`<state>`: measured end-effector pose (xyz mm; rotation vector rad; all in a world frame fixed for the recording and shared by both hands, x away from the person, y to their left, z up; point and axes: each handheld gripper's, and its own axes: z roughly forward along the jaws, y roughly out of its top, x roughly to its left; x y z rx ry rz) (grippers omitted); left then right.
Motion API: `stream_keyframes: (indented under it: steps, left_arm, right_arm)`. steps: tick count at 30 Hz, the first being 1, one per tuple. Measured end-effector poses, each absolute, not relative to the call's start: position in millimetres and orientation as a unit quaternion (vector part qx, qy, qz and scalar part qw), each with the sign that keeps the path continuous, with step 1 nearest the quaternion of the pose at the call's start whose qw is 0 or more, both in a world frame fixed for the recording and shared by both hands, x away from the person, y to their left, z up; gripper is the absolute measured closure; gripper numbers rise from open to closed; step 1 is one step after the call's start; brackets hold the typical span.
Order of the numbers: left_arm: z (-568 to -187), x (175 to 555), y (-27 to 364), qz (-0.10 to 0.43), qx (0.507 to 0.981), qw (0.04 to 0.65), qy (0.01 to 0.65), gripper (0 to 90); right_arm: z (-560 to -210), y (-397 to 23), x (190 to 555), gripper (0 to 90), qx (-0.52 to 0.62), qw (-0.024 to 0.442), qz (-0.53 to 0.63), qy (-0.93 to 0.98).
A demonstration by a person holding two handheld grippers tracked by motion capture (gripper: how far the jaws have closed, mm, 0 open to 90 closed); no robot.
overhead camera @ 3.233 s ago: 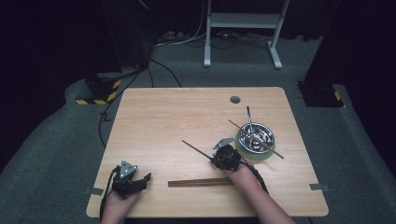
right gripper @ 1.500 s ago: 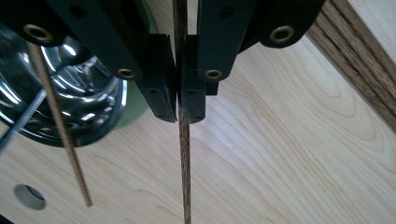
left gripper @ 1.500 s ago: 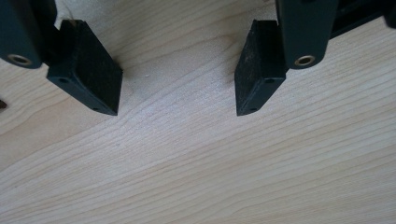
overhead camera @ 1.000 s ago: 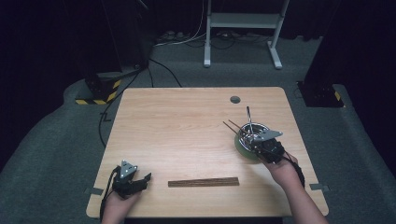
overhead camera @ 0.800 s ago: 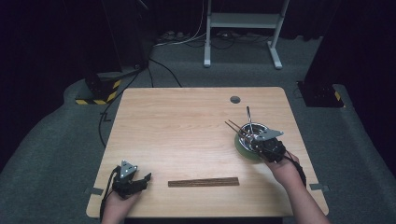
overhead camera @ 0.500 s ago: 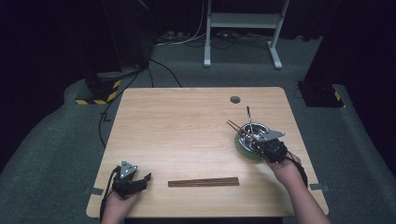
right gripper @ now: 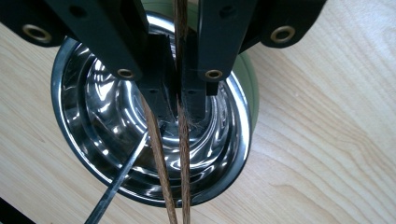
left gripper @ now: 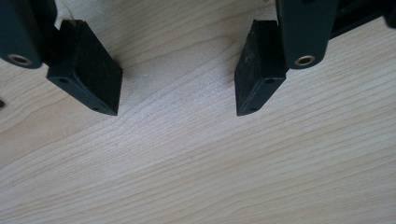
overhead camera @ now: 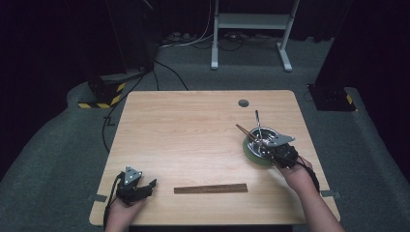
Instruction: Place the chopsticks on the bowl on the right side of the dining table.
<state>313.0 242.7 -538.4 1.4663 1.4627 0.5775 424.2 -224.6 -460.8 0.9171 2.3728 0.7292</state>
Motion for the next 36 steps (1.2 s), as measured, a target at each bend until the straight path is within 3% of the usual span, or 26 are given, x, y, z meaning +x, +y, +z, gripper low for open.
stream_keyframes:
  steps: [20,30,36]
  left_arm:
    - [-538.3,312.9,242.9,0.236,0.601,0.475,0.598,32.0]
    - [-538.4,313.1,241.9,0.237,0.596,0.478,0.601,32.1]
    - [-538.4,313.3,242.7,0.238,0.598,0.477,0.599,32.1]
  right_arm:
    - [-461.3,-225.3,427.6,82.4,0.355,0.243,0.268,0.862]
    - [-455.9,-231.1,424.4,65.1,0.366,0.247,0.299,0.846]
    - [-452.6,-237.2,432.4,59.9,0.389,0.239,0.306,0.836]
